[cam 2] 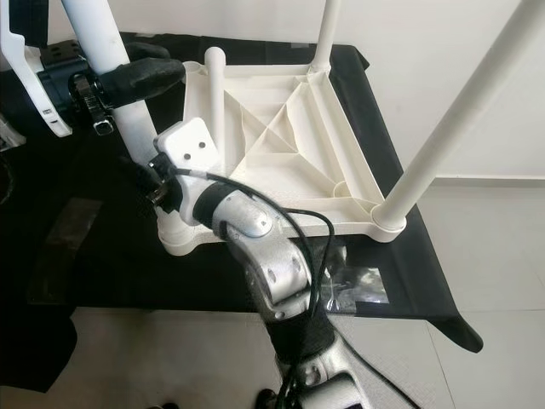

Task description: Building children table

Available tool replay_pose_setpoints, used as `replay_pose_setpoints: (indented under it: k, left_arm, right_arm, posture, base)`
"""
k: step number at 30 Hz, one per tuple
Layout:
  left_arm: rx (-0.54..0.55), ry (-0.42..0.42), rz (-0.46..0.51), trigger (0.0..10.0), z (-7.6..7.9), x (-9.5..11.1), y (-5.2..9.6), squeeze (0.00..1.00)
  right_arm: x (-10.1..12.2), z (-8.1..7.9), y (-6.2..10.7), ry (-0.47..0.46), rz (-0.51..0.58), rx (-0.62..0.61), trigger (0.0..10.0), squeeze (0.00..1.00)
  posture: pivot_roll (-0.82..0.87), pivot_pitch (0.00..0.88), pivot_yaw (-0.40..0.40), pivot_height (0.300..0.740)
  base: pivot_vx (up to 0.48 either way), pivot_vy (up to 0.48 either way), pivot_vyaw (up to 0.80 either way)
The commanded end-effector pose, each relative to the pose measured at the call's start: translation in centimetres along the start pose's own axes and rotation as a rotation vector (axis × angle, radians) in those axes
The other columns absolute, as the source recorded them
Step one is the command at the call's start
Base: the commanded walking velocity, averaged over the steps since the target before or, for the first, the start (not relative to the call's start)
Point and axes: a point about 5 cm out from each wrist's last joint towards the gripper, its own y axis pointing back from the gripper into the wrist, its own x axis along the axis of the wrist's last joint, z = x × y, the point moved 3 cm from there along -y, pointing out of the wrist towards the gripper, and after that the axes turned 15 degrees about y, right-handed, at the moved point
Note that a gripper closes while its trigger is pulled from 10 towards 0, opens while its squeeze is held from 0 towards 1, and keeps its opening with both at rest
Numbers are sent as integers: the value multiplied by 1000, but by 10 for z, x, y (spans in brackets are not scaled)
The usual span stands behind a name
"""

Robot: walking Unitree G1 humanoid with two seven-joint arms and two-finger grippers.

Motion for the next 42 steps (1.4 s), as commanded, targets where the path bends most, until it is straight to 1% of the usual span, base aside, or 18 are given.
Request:
replay_pose_setpoints:
  k: [1,3,5,7,8,9,10,12,14,15,16,17,19,20,30,35,36,42]
  left_arm:
    - [-167,27,-56,0,23,-11,-8,0]
    - [-174,27,-57,0,24,-10,-8,0]
    - [-175,27,-57,0,24,-10,-8,0]
    - [-175,27,-57,0,24,-10,-8,0]
    - [-180,28,-58,0,25,-10,-8,0]
    - [-183,28,-60,0,26,-10,-9,0]
    - [-183,28,-60,0,26,-10,-9,0]
    - [-189,28,-62,0,28,-10,-9,0]
    - [-191,28,-63,0,28,-10,-10,0]
    - [-192,28,-63,0,29,-10,-10,0]
    - [-192,28,-63,0,29,-10,-10,0]
    - [-194,28,-64,0,29,-10,-10,0]
    - [-189,19,-66,0,29,-10,-11,0]
    - [-180,11,-66,10000,28,-10,-11,0]
    - [-162,13,-64,10000,24,-11,-11,0]
    - [-143,13,-48,10000,18,-10,-12,0]
    - [-145,26,-46,10000,17,-11,-12,1000]
    - [-155,34,-58,10000,17,-12,-14,1000]
  right_arm:
    - [-10,10,7,-39,-4,-14,10000,1000]
    - [-2,21,9,8,77,153,10000,1000]
    - [1,24,10,18,95,196,10000,1000]
    - [1,24,10,18,95,196,10000,1000]
    - [3,23,11,17,126,299,10000,663]
    - [4,21,11,6,144,397,10000,0]
    - [4,21,11,6,144,397,10000,0]
    - [5,17,12,-5,175,521,10000,0]
    - [5,16,11,-15,183,544,10000,0]
    - [4,14,10,-32,194,567,4392,0]
    - [4,14,10,-32,194,567,4392,0]
    - [3,14,9,-44,205,589,0,0]
    - [2,13,7,-69,212,609,0,0]
    - [1,12,7,-75,221,639,0,0]
    - [0,16,6,-71,242,660,0,0]
    - [-2,21,5,-74,236,603,0,0]
    - [-3,22,5,-73,234,581,0,0]
    - [-7,28,6,-73,237,490,0,0]
  posture:
    - [40,243,-32,740]
    - [43,243,-31,740]
    - [44,243,-30,740]
    - [44,243,-30,740]
    - [51,243,-27,740]
    - [57,245,-25,740]
    - [57,245,-25,740]
    - [61,244,-25,740]
    - [65,246,-24,740]
    - [66,243,-22,740]
    - [66,243,-22,740]
    - [66,243,-22,740]
    - [68,246,-21,740]
    - [68,246,-21,740]
    - [60,247,-17,740]
    - [58,245,-12,740]
    - [57,244,-12,740]
    - [54,244,-13,740]
  base:
    - [0,0,0]
    - [0,0,0]
    - [0,0,0]
    - [0,0,0]
    - [0,0,0]
    - [0,0,0]
    - [0,0,0]
    - [0,0,0]
    - [0,0,0]
    - [0,0,0]
    - [0,0,0]
    - [0,0,0]
    - [0,0,0]
    - [0,0,0]
    - [0,0,0]
    - [0,0,0]
    - [0,0,0]
    - [0,0,0]
